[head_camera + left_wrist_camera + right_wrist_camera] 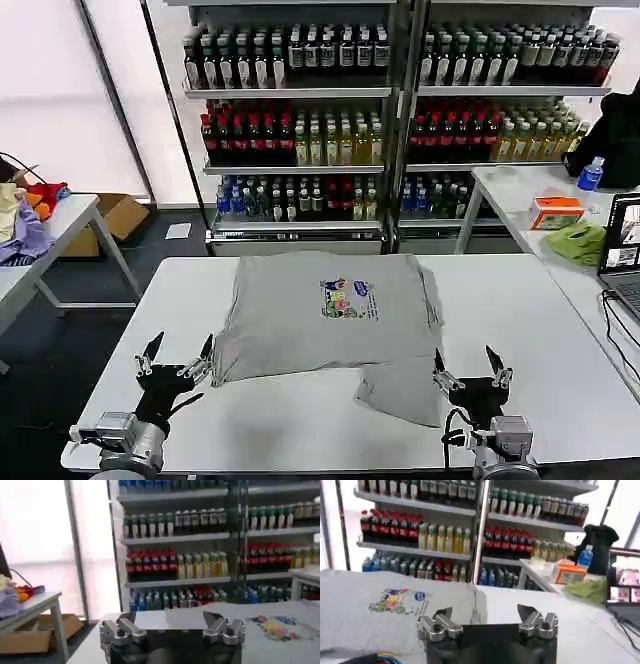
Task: Fold and organize the clothes.
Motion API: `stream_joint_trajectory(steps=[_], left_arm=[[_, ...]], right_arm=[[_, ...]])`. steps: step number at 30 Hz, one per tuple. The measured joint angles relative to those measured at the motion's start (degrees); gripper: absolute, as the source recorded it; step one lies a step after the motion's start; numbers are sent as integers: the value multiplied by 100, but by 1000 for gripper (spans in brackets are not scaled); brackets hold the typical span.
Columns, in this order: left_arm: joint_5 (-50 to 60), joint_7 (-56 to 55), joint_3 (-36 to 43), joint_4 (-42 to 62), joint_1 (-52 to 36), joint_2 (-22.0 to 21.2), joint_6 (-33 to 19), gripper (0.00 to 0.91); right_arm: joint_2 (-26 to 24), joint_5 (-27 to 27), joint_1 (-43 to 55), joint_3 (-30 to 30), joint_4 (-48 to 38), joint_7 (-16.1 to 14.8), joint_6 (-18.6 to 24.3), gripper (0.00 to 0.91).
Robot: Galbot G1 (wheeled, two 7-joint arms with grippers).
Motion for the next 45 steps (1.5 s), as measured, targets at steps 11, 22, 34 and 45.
stream_joint_trajectory(steps=[11, 22, 34, 45], left_arm=[[-181, 77, 284, 258, -29, 140, 304, 907], [-221, 67, 402, 538, -172, 177, 419, 907], [-290, 77, 475, 934, -320, 153, 449, 907], [-309, 70, 534, 1180, -398, 145, 473, 907]], right_arm=[[80, 137, -118, -231, -119, 212, -35, 907], [180, 205, -85, -446, -332, 346, -124, 907], [313, 169, 22, -665, -553, 433, -140, 907], [382, 149, 74, -787, -742, 516, -165, 907]])
